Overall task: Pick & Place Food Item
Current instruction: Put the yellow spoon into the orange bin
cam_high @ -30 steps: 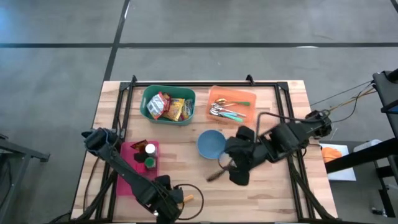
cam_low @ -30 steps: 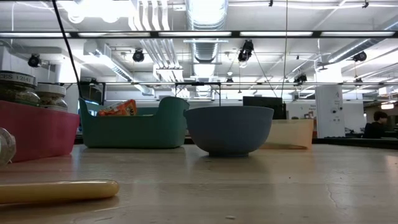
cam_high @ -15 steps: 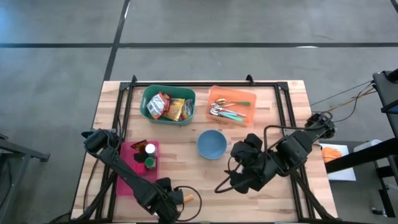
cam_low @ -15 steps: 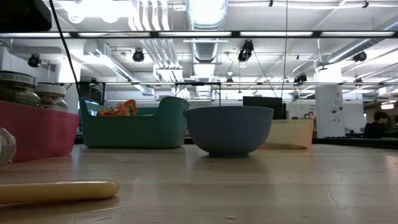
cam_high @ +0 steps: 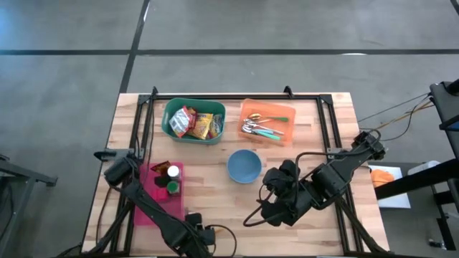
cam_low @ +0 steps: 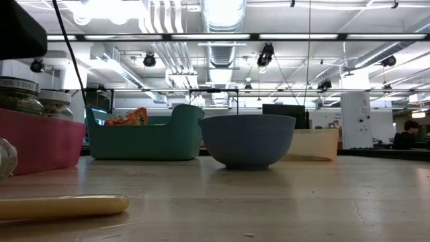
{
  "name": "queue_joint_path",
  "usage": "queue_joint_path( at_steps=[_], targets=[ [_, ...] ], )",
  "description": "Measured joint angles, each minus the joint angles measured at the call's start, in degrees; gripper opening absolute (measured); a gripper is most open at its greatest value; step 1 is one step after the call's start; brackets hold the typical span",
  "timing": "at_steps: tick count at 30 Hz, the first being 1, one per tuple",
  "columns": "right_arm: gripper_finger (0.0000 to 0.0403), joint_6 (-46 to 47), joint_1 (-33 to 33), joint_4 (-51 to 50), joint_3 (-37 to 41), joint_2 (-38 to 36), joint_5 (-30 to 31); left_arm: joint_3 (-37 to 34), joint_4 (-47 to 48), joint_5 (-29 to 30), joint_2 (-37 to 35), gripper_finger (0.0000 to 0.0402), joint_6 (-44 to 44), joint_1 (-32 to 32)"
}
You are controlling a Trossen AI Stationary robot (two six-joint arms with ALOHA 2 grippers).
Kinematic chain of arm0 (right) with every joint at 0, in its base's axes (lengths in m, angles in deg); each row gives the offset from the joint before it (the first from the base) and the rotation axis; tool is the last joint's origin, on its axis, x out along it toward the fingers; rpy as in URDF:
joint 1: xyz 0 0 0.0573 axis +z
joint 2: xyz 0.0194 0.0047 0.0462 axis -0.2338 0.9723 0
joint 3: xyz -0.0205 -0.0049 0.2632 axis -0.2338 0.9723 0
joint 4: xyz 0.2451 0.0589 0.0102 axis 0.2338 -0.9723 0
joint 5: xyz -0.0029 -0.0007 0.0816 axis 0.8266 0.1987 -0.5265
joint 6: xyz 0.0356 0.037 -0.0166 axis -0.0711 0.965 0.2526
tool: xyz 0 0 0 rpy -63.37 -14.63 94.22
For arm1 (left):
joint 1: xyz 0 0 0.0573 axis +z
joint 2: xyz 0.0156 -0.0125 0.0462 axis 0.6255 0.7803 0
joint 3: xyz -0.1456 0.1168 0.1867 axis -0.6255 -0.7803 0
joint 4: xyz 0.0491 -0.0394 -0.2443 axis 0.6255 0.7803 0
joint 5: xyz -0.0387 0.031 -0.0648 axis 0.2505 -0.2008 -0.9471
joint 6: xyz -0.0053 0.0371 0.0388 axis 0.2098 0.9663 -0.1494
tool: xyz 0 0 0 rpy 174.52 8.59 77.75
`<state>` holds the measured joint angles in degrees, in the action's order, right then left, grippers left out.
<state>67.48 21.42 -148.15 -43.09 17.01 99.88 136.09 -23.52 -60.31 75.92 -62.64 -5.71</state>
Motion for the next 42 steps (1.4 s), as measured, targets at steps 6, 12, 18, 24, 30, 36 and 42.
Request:
queue_joint_path(
  at_steps=[6,12,18,24,30,36,42],
  targets=[
    [0.0373,1.0,0.3,1.4,0.0,0.0,0.0,-0.1,2.3,0.4,0.2,0.0152,-1.8,0.8],
    [0.0373,1.0,1.2,2.9,0.0,0.0,-0.2,-0.1,2.2,-0.6,-0.1,0.0139,-2.5,1.3],
    [0.0373,1.5,2.3,3.0,0.0,0.0,0.0,-0.2,2.2,-0.7,-0.1,0.0161,-2.5,1.4],
    [0.0373,2.3,3.1,3.4,0.0,0.0,1.4,-0.2,2.2,-0.6,-0.1,0.0235,-2.6,1.5],
    [0.0373,2.3,4.2,4.4,0.1,0.0,4.5,-0.2,2.2,2.1,-0.1,0.029,-2.4,1.5],
    [0.0373,2.6,5.7,4.5,0.2,0.0,7.9,-0.2,2.2,4.6,-0.1,0.0298,1.8,1.7],
    [0.0373,3.3,6.5,4.5,0.3,0.0,9.5,-2.8,0.9,4.3,-0.2,0.0298,1.9,2.3]
  ],
)
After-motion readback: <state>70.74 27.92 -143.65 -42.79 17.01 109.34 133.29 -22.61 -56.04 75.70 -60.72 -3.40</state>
